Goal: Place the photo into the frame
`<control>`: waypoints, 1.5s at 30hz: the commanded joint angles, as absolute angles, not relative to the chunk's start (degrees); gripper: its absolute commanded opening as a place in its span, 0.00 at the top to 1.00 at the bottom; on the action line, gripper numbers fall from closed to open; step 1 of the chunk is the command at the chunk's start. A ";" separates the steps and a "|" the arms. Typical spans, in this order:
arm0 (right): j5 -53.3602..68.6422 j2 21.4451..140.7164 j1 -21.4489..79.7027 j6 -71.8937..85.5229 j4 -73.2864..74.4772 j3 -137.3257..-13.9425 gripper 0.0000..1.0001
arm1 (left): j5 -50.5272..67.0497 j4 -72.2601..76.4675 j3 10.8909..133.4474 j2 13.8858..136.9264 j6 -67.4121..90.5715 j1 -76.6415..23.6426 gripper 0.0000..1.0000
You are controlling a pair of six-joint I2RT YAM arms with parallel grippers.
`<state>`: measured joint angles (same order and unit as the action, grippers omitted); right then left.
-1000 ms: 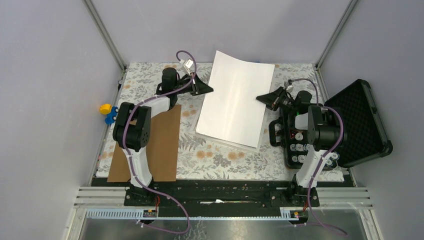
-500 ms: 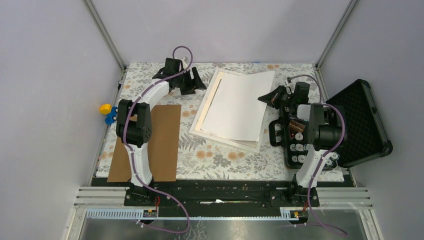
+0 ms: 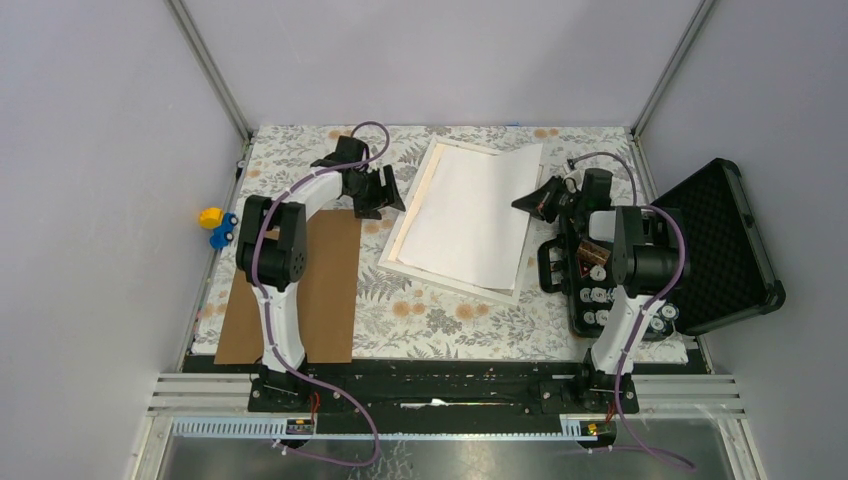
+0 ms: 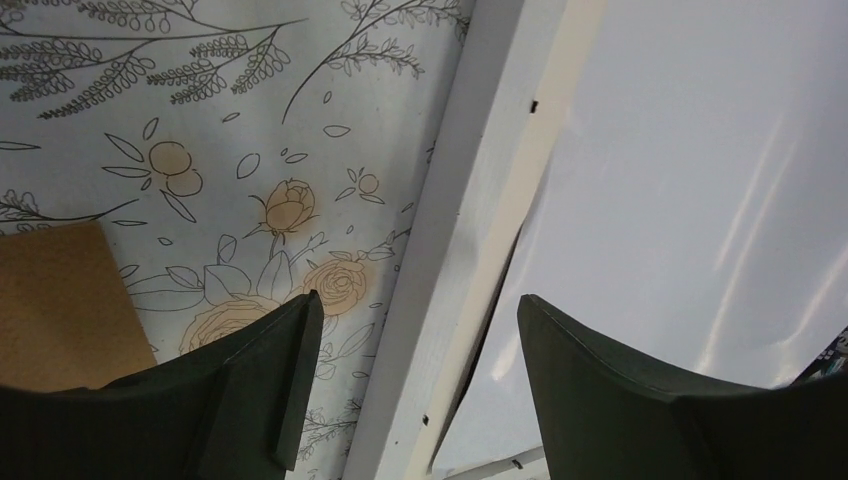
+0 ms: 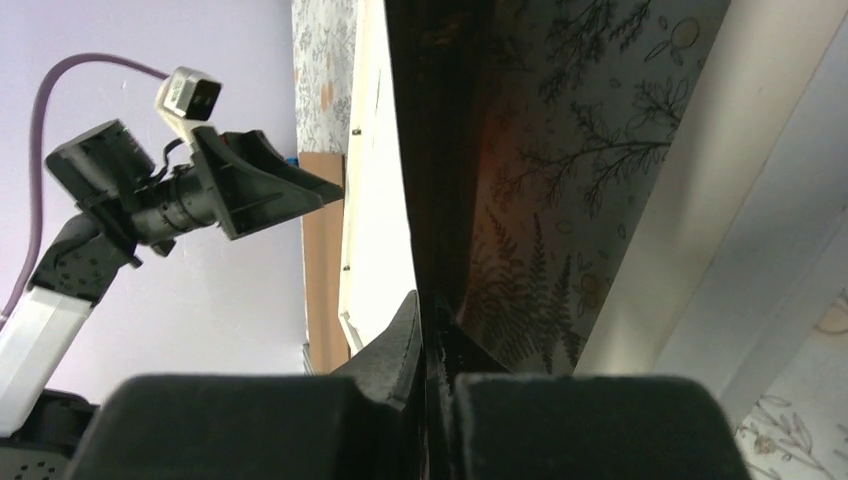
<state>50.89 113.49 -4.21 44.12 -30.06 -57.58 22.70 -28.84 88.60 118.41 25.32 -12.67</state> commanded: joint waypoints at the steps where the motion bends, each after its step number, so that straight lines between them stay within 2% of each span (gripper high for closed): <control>1: 53.68 108.28 -3.27 45.36 -40.22 -53.82 1.00 | 24.03 -26.20 87.81 119.78 26.57 -12.66 0.23; 4: 56.66 107.03 -3.00 51.12 -50.65 -51.40 1.00 | 25.37 -24.58 86.73 119.88 27.90 -12.61 0.23; 10: 59.08 105.15 -0.31 52.52 -56.51 -50.76 1.00 | 26.34 -23.34 86.25 119.61 28.96 -12.66 0.24; 24: 58.03 97.23 -0.32 50.91 -52.36 -49.00 1.00 | 26.73 -23.20 86.63 118.97 29.10 -12.57 0.24; 40: 54.01 110.18 1.76 55.79 -52.60 -54.53 1.00 | 27.60 -23.19 86.63 119.02 28.97 -12.33 0.24; 45: 51.31 110.94 1.76 52.85 -45.99 -55.09 1.00 | 29.46 -22.18 86.18 118.32 29.51 -12.26 0.24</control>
<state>53.12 110.50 1.13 54.89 -49.95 -52.73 27.18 -25.17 86.48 120.22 29.19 -12.60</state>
